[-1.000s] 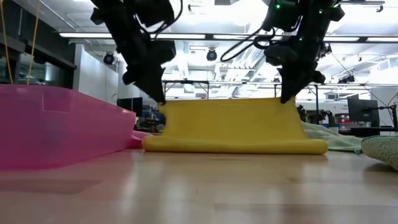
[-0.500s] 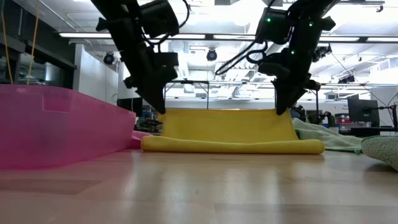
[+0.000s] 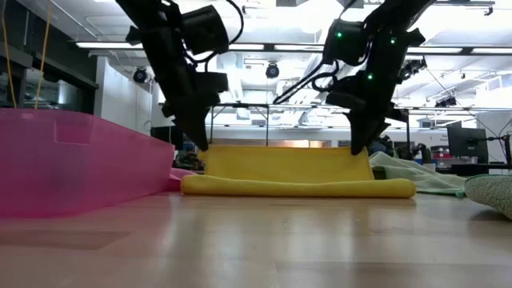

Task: Fold microfiber towels
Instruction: Fold the yellow microfiber towel

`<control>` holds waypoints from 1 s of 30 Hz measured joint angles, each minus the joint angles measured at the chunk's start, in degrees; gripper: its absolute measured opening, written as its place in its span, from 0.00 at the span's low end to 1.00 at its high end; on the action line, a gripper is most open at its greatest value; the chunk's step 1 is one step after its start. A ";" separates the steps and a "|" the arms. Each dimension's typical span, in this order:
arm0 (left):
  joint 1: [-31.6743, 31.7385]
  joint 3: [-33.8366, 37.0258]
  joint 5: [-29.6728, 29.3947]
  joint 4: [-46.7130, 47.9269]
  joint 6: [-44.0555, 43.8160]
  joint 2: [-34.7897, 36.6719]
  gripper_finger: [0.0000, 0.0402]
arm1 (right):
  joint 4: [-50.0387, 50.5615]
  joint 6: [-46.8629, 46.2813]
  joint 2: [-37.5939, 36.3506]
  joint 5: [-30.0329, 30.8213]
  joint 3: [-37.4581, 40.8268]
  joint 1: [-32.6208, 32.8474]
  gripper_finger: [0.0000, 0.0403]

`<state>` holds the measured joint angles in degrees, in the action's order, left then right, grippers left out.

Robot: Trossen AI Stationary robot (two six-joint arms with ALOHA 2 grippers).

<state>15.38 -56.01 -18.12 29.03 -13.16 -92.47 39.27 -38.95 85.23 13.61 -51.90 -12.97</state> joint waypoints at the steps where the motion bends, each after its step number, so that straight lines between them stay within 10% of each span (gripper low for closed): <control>1: -0.05 0.00 -1.37 0.05 -0.19 0.00 0.00 | -0.13 -0.18 0.00 0.22 0.00 -0.11 0.00; 30: 0.49 0.15 -6.62 -0.97 4.41 0.57 0.10 | 0.66 -4.13 0.07 3.00 0.22 -0.35 0.08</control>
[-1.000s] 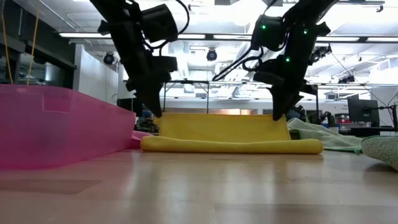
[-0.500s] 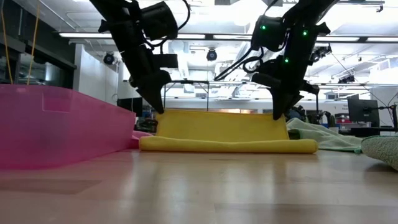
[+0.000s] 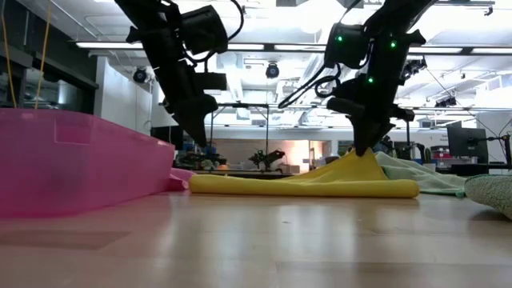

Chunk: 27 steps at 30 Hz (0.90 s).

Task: Fold microfiber towels
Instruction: Fold the yellow microfiber towel

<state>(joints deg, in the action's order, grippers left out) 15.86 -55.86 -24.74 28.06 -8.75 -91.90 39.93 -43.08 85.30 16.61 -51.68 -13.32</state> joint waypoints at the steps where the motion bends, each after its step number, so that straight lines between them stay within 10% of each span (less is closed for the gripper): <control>1: 0.16 0.00 0.01 -0.01 0.00 -0.02 0.11 | -0.11 0.01 0.00 0.15 0.00 0.00 0.10; 20: 7.88 -0.09 -2.28 1.83 6.25 8.22 0.52 | -0.17 11.39 -7.16 4.25 -0.33 -10.25 0.57; 27: 9.62 -0.11 14.82 -4.88 0.92 11.32 0.55 | -4.58 18.57 -13.33 -9.85 0.81 -11.39 0.58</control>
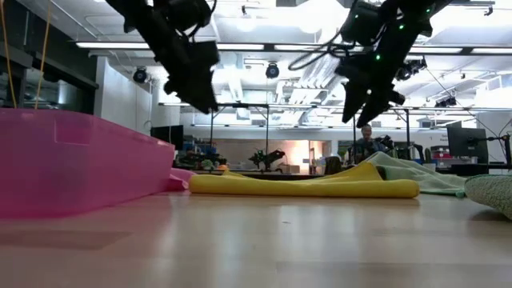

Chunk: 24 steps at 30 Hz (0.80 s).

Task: Fold microfiber towels
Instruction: Fold the yellow microfiber towel

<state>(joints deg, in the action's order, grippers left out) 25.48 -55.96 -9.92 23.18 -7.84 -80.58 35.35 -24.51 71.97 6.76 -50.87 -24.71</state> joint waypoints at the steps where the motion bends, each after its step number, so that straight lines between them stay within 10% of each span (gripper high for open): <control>1: -0.29 -0.01 1.87 -0.59 -0.33 -0.43 0.54 | -0.04 0.99 -0.38 -2.65 0.58 0.49 0.58; 15: -12.62 0.00 1.94 -5.60 0.00 -16.13 0.50 | -17.84 -12.25 -1.14 -11.25 17.35 12.52 0.58; 24: -1.33 -2.68 -1.24 -8.48 -0.53 -12.96 0.50 | -19.52 -12.56 -1.14 -10.11 16.51 13.47 0.58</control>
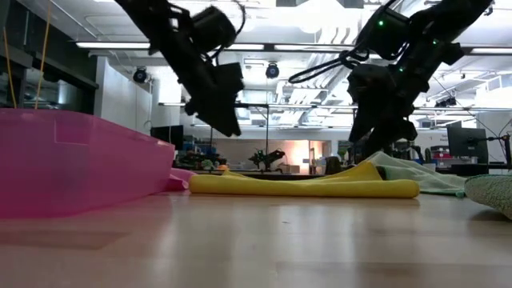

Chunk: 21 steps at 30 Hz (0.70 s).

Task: Fold microfiber towels
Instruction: Fold the yellow microfiber towel

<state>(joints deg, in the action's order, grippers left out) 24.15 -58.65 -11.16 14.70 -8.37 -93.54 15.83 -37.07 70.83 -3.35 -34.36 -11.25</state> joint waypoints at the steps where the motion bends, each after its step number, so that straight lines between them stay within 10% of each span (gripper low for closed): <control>1: 2.23 -0.18 2.59 0.08 -1.02 0.00 0.50 | -0.04 0.00 0.00 0.28 -0.03 0.01 0.58; 9: 11.11 -0.38 20.78 0.19 -8.00 -3.70 0.50 | -0.31 -0.01 0.00 1.40 -0.08 0.00 0.58; 21: 9.59 -0.34 15.48 0.69 -9.63 -8.92 0.50 | -0.41 -0.45 0.00 2.58 -0.08 0.00 0.58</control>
<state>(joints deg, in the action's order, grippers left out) 33.74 -58.98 4.32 15.40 -18.00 -102.45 15.42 -37.52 70.83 -0.77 -34.44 -11.25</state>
